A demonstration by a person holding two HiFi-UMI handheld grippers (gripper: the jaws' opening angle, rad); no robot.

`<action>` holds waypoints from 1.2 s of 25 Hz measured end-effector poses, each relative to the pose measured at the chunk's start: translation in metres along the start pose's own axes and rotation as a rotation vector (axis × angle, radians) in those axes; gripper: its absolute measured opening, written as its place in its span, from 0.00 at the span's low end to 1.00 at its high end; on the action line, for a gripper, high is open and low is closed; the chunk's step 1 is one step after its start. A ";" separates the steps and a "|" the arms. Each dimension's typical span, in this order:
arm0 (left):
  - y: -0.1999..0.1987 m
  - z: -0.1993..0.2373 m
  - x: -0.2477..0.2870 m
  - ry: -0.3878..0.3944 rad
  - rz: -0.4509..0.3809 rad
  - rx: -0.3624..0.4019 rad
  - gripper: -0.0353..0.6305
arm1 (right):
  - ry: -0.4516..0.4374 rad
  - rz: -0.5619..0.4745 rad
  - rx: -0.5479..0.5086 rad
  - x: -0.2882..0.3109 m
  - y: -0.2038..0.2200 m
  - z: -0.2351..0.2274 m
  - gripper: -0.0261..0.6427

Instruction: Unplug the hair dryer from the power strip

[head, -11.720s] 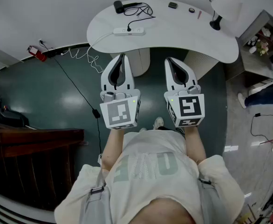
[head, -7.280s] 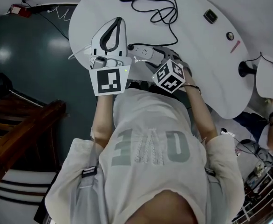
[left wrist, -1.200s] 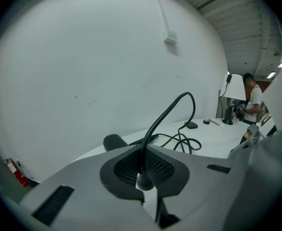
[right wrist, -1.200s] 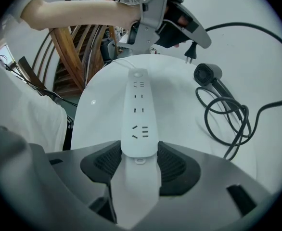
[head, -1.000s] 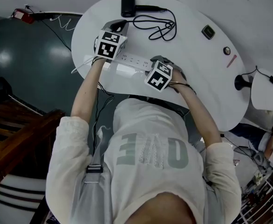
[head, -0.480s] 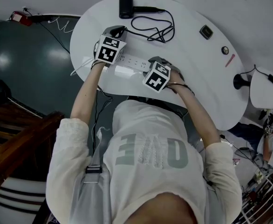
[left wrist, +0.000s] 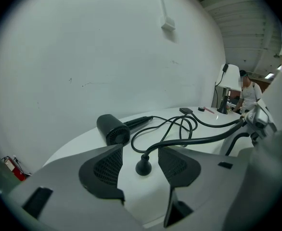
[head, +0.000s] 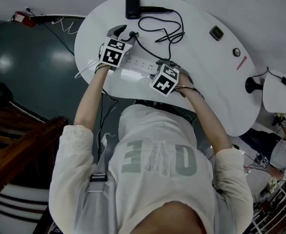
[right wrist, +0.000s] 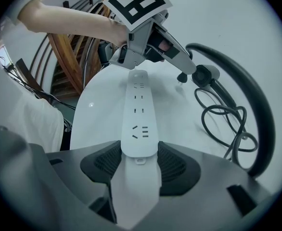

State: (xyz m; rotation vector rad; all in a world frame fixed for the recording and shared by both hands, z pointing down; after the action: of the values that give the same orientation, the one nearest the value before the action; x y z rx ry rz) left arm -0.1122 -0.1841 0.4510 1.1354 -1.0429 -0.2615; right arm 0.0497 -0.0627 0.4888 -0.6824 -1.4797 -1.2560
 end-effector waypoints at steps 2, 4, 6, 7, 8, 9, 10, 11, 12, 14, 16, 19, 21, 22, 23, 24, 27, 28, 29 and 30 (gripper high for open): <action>0.004 -0.001 -0.001 0.012 0.023 0.011 0.41 | 0.002 0.000 -0.001 0.000 0.000 0.000 0.40; 0.007 -0.003 -0.004 0.024 0.049 0.013 0.45 | 0.003 -0.001 -0.002 0.000 0.000 0.001 0.40; 0.013 -0.004 -0.005 0.034 0.074 0.015 0.49 | 0.005 -0.002 -0.002 0.000 0.000 0.001 0.40; 0.016 -0.004 -0.006 0.038 0.087 0.016 0.50 | 0.007 -0.001 -0.002 0.000 0.001 0.001 0.40; 0.018 -0.003 -0.008 0.040 0.097 0.017 0.51 | 0.009 0.000 -0.003 0.000 0.001 0.001 0.40; 0.020 -0.003 -0.010 0.042 0.102 0.018 0.52 | 0.011 0.001 -0.004 0.000 0.001 0.001 0.40; 0.022 -0.002 -0.013 0.041 0.103 0.018 0.52 | 0.014 0.001 -0.006 0.001 0.001 0.002 0.40; 0.023 -0.001 -0.016 0.039 0.102 0.017 0.53 | 0.016 0.002 -0.007 0.001 0.001 0.002 0.40; 0.024 0.000 -0.019 0.037 0.099 0.017 0.53 | 0.017 0.002 -0.008 0.001 0.001 0.002 0.40; 0.024 0.002 -0.025 0.031 0.095 0.017 0.53 | 0.018 0.004 -0.008 0.001 0.000 0.002 0.40; 0.024 0.004 -0.032 0.021 0.088 0.015 0.53 | 0.019 0.006 -0.010 0.001 0.000 0.002 0.40; 0.025 0.006 -0.041 0.005 0.069 -0.010 0.53 | 0.021 0.003 -0.010 0.001 0.001 0.003 0.40; 0.023 0.006 -0.046 -0.004 0.045 -0.030 0.53 | 0.010 -0.003 0.002 0.001 0.002 0.001 0.40; 0.020 0.005 -0.048 -0.008 0.028 -0.038 0.53 | 0.004 0.000 0.004 0.001 0.002 0.000 0.40; 0.017 0.005 -0.052 -0.011 0.006 -0.046 0.52 | 0.000 0.005 0.001 0.001 0.002 0.000 0.40; 0.013 0.004 -0.055 -0.015 -0.018 -0.054 0.52 | -0.001 0.010 -0.005 0.001 0.001 0.001 0.40; -0.005 0.003 -0.065 -0.017 -0.092 -0.077 0.52 | 0.003 0.011 -0.012 0.000 0.001 0.002 0.40; -0.012 0.002 -0.068 -0.012 -0.112 -0.084 0.52 | 0.006 0.010 -0.012 0.000 0.001 0.002 0.40; -0.019 0.001 -0.072 -0.006 -0.133 -0.090 0.52 | 0.008 0.009 -0.012 0.000 0.001 0.002 0.40; -0.025 0.000 -0.075 -0.002 -0.155 -0.096 0.52 | 0.010 0.007 -0.012 0.000 0.000 0.002 0.40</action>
State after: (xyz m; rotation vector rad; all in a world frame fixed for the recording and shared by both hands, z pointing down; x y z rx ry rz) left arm -0.1443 -0.1465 0.3893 1.1307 -0.9353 -0.4308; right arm 0.0492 -0.0604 0.4893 -0.6878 -1.4615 -1.2623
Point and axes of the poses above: the fingertips, and each gripper's own axes: x forward along the fingers, z to its left, y out of its underside, the point moved 10 cm from there along -x, backward along the fingers, and after that the axes turned 4 degrees about -x, right-handed, at the moved point
